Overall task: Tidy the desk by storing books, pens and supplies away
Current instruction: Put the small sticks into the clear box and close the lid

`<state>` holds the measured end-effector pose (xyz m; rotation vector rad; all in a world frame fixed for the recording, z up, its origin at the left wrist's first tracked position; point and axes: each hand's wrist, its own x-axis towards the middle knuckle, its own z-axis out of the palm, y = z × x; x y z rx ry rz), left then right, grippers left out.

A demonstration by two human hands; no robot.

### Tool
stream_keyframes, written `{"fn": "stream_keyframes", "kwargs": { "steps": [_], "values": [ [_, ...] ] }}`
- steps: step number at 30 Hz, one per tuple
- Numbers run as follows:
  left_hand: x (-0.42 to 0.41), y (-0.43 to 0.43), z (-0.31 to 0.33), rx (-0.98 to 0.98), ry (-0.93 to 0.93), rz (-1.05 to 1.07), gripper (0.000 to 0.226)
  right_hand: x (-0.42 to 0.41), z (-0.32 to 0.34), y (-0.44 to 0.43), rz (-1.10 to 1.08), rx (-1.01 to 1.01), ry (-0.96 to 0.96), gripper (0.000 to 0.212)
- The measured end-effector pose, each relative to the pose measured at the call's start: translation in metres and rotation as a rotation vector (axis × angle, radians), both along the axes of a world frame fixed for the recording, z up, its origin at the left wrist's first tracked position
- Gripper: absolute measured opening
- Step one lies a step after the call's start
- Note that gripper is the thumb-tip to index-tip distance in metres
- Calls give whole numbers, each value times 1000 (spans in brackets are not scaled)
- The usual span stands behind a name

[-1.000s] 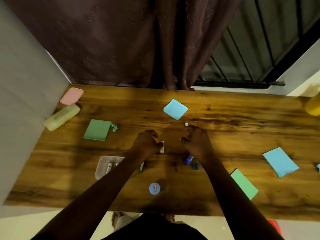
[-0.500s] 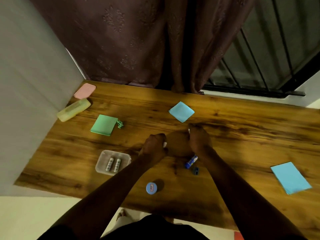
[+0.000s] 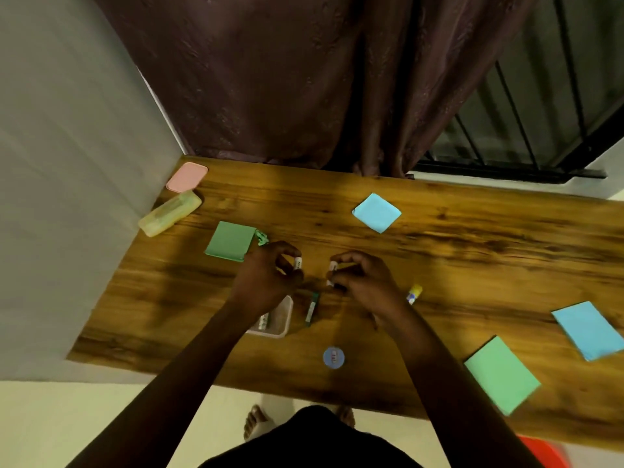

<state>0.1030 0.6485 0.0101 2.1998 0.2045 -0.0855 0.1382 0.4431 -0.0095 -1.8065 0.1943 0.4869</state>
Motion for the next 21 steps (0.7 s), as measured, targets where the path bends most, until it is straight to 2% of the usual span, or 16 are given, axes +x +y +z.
{"fn": "stream_keyframes", "kwargs": {
  "steps": [5,9,15,21],
  "values": [
    [-24,42,5,-85,48,40,30,-33,11,49,202,-100,-59,32],
    [-38,68,-3,-135,64,64,30,-55,8,87,353,-346,-210,35],
    [-56,93,-5,-150,65,48,27,-69,-9,136,340,-572,-290,36],
    [-64,106,-7,-102,55,3,26,-72,-20,156,345,-711,-249,30]
  ]
}}
